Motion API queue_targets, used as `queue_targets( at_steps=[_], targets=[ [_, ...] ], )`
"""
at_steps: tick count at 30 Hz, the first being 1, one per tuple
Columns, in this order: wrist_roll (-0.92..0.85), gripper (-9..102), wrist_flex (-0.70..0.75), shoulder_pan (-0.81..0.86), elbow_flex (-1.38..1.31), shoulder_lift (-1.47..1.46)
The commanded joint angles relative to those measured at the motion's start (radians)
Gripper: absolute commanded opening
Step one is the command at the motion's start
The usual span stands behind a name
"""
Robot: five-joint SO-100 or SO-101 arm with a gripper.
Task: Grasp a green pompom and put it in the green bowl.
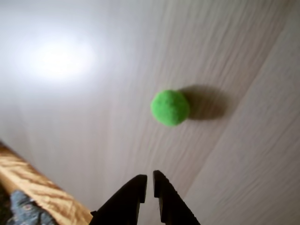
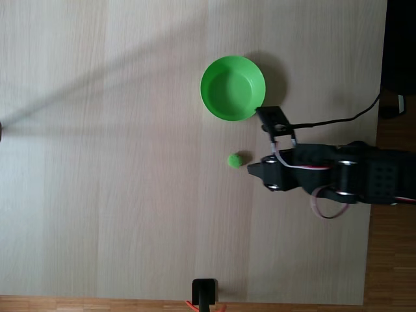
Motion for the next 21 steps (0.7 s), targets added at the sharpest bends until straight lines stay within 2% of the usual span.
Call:
queue_targets(
  at_steps=[1,10,21],
  targets=[
    [-0.005,0,0.002,0.006,-0.094,-0.107],
    [-0.005,1,-0.012,0.028,-0.118,-0.288],
    [-0.135,18,-0.014,0.069,-0.160,-0.316]
  ],
)
